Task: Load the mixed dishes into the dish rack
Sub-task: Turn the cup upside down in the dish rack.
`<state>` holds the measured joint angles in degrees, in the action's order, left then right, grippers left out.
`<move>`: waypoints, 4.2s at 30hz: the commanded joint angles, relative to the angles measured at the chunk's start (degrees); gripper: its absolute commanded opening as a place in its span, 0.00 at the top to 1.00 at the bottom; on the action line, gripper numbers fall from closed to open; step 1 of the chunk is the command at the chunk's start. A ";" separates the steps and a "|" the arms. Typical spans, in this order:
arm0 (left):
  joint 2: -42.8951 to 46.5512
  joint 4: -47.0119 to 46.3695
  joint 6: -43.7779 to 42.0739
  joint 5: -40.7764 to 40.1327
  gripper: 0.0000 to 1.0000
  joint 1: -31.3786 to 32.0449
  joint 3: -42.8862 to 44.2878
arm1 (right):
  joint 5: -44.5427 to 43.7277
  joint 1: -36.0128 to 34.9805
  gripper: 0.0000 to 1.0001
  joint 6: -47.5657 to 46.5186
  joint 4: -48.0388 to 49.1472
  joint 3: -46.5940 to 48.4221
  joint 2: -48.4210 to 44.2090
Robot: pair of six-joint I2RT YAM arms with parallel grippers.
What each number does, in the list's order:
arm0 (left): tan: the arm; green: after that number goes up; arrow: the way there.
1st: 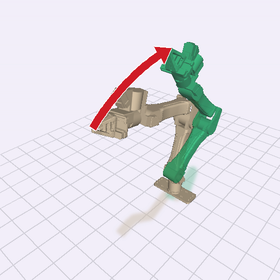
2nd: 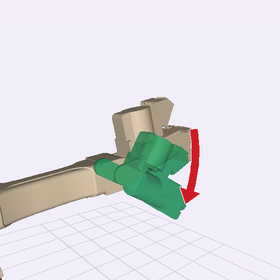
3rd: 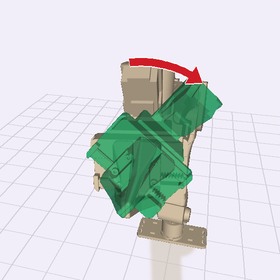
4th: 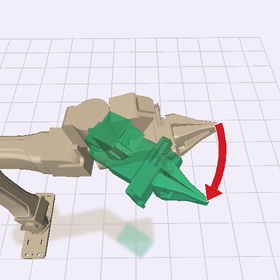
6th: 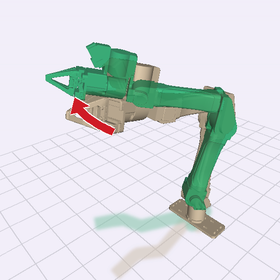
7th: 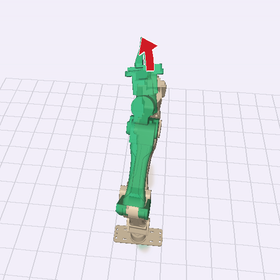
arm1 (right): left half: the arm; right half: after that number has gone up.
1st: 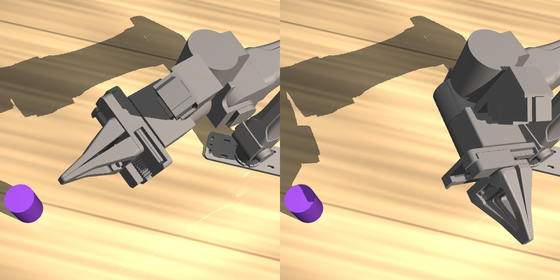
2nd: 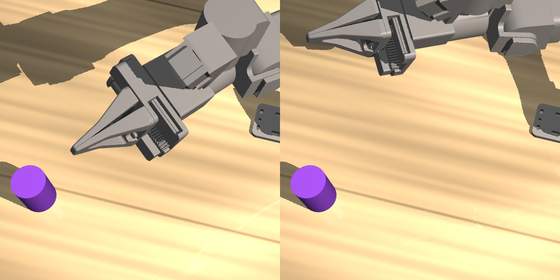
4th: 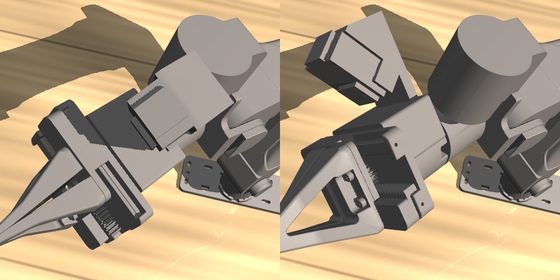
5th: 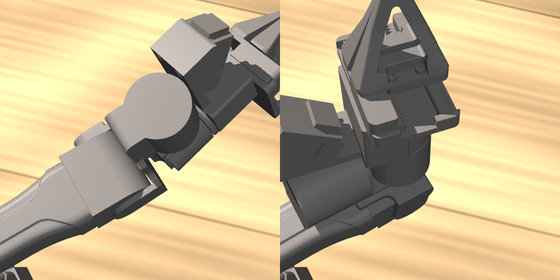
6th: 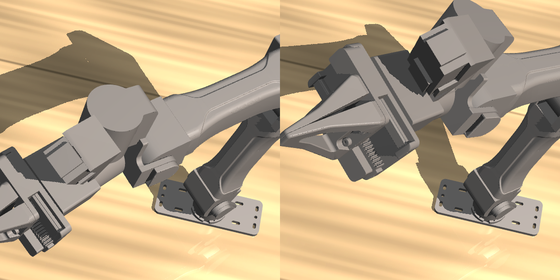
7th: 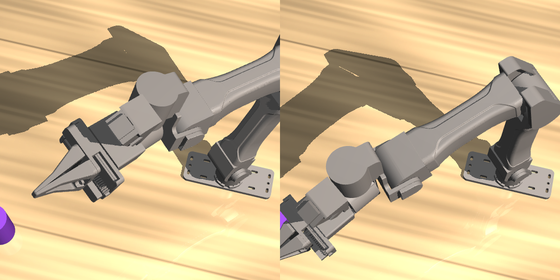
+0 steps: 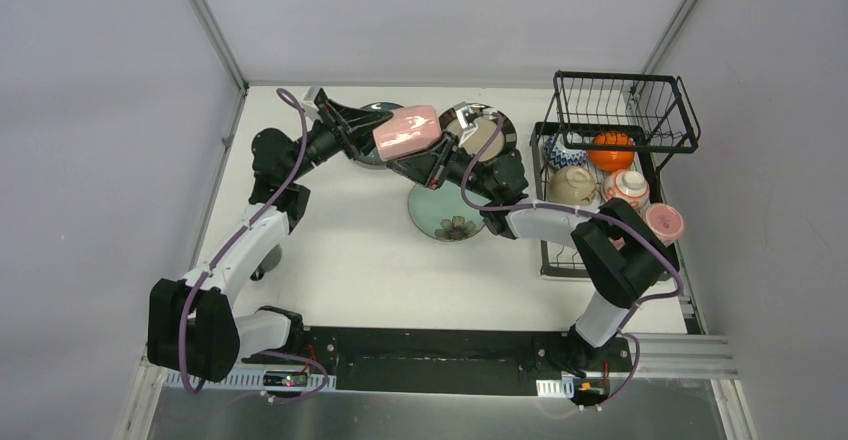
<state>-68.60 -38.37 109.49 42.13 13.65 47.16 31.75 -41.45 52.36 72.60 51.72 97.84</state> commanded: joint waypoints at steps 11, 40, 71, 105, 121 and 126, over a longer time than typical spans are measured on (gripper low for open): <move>8.11 18.55 -20.32 4.59 0.09 -8.76 -2.12 | -12.43 2.98 1.00 -2.70 -7.10 -5.31 -11.05; 6.04 71.55 -90.22 -15.44 0.01 -13.03 12.69 | -56.51 3.63 1.00 -7.76 -102.78 -4.51 -50.86; 6.28 73.92 -91.34 -10.84 0.01 -12.07 12.99 | -71.16 25.10 1.00 -13.64 -95.13 -16.25 -43.15; 6.97 76.73 -91.52 -18.82 0.01 -11.89 13.83 | -64.84 37.05 0.65 -9.91 -88.52 -17.72 -32.22; 5.59 78.98 -85.43 -31.20 0.01 -11.74 13.45 | -58.65 37.06 0.30 -7.19 -102.74 -13.69 -40.09; 4.59 80.53 -80.72 -39.31 0.01 -11.72 13.73 | -52.95 37.06 0.17 -6.35 -108.30 -13.06 -44.23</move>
<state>-63.42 41.17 23.90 11.88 1.52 59.02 -26.61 -4.71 44.77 -30.26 36.03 56.77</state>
